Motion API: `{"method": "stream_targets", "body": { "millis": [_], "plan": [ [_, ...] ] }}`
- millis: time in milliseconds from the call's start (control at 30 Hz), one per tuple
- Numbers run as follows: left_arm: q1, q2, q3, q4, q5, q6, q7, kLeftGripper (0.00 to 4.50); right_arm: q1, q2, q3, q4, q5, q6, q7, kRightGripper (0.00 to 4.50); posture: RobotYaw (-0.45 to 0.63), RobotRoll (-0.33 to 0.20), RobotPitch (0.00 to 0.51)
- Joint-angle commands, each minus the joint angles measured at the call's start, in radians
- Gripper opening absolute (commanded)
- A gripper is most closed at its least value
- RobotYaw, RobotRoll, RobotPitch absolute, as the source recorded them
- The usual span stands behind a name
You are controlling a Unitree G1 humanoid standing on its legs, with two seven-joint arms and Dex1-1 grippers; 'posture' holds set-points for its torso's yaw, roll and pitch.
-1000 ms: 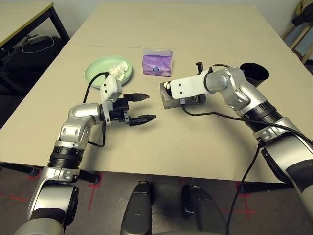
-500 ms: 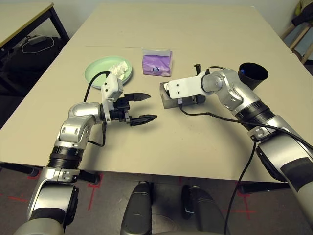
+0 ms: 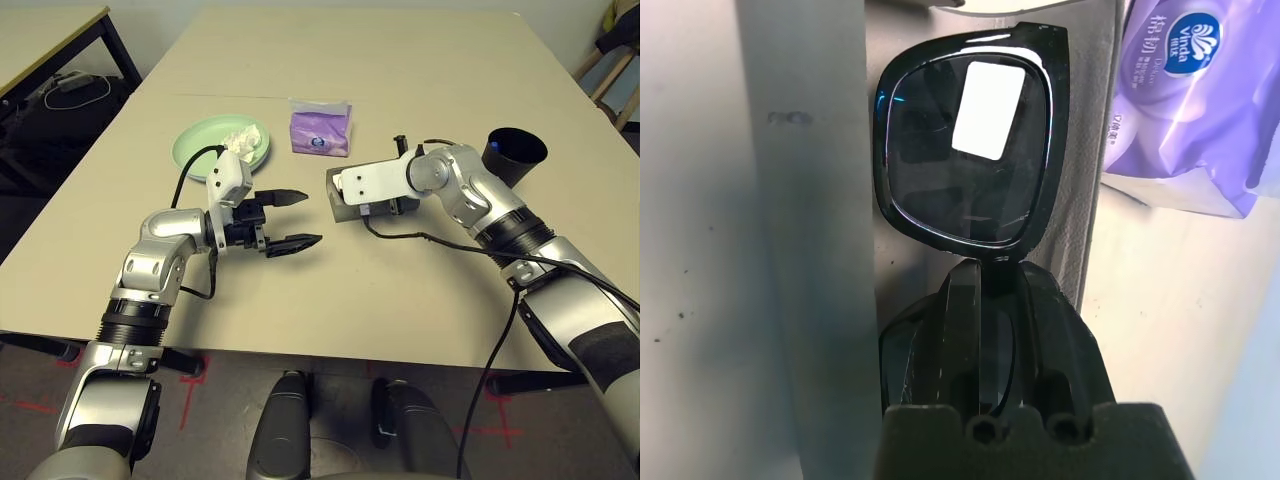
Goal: Organize and tidy the items on the table.
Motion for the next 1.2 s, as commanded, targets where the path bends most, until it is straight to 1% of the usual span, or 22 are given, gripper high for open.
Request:
{"method": "stream_targets", "body": {
  "millis": [33, 133, 200, 333, 367, 467, 600, 733, 800, 867, 933, 1000, 1067, 1133, 1200],
  "plan": [
    [0.005, 0.002, 0.000, -0.010, -0.002, -0.004, 0.002, 4.50, 0.009, -0.007, 0.013, -0.032, 0.009, 0.005, 0.027, 0.68, 0.25, 0.000, 0.123],
    [0.003, -0.001, -0.001, -0.009, -0.002, -0.003, 0.002, 4.50, 0.009, -0.005, 0.010, -0.048, 0.009, 0.021, 0.039, 1.66, 0.25, 0.000, 0.123],
    [0.004, -0.001, -0.001, -0.008, -0.002, -0.003, 0.000, 4.50, 0.003, -0.005, 0.006, -0.054, 0.012, 0.027, 0.042, 2.53, 0.24, 0.000, 0.120],
    [0.004, 0.000, -0.002, -0.002, -0.002, -0.007, -0.004, 4.50, -0.001, -0.010, -0.007, -0.093, 0.026, 0.051, 0.067, 3.96, 0.23, 0.000, 0.114],
    [0.003, 0.000, -0.002, 0.001, -0.001, -0.009, -0.005, 4.50, 0.000, -0.012, -0.010, -0.107, 0.032, 0.061, 0.079, 4.41, 0.23, 0.000, 0.110],
    [-0.007, -0.002, -0.005, 0.012, 0.001, -0.012, -0.009, 4.50, 0.003, -0.033, -0.035, -0.167, 0.063, 0.104, 0.131, 4.46, 0.22, 0.000, 0.104],
    [-0.021, -0.003, -0.007, 0.029, 0.003, -0.020, -0.017, 4.50, 0.026, -0.093, -0.098, -0.281, 0.137, 0.213, 0.222, 4.46, 0.21, 0.000, 0.100],
    [-0.033, -0.008, -0.001, 0.061, 0.003, -0.036, -0.021, 4.50, 0.081, -0.132, -0.195, -0.363, 0.231, 0.374, 0.263, 4.46, 0.18, 0.000, 0.097],
    [-0.041, -0.015, 0.002, 0.088, 0.005, -0.060, -0.024, 4.50, 0.125, -0.132, -0.258, -0.384, 0.289, 0.402, 0.226, 4.46, 0.16, 0.000, 0.099],
    [-0.047, -0.016, -0.004, 0.107, 0.013, -0.080, -0.033, 4.50, 0.168, -0.074, -0.358, -0.386, 0.390, 0.362, 0.131, 4.46, 0.15, 0.000, 0.098],
    [-0.051, -0.016, -0.007, 0.117, 0.014, -0.081, -0.036, 4.50, 0.197, -0.033, -0.410, -0.392, 0.448, 0.357, 0.067, 4.46, 0.13, 0.000, 0.100],
    [-0.062, -0.024, -0.007, 0.134, 0.017, -0.084, -0.031, 4.50, 0.251, 0.006, -0.461, -0.403, 0.510, 0.356, 0.011, 4.46, 0.12, 0.000, 0.102],
    [-0.073, -0.030, -0.005, 0.155, 0.019, -0.091, -0.030, 4.50, 0.301, 0.041, -0.511, -0.417, 0.581, 0.368, -0.028, 4.46, 0.12, 0.000, 0.104],
    [-0.081, -0.033, -0.002, 0.171, 0.015, -0.083, -0.031, 4.50, 0.352, 0.057, -0.551, -0.430, 0.653, 0.344, -0.034, 4.46, 0.12, 0.000, 0.106],
    [-0.084, -0.029, 0.003, 0.181, 0.010, -0.077, -0.036, 4.50, 0.398, 0.075, -0.588, -0.450, 0.718, 0.358, -0.058, 4.46, 0.12, 0.000, 0.108]
  ]
}}
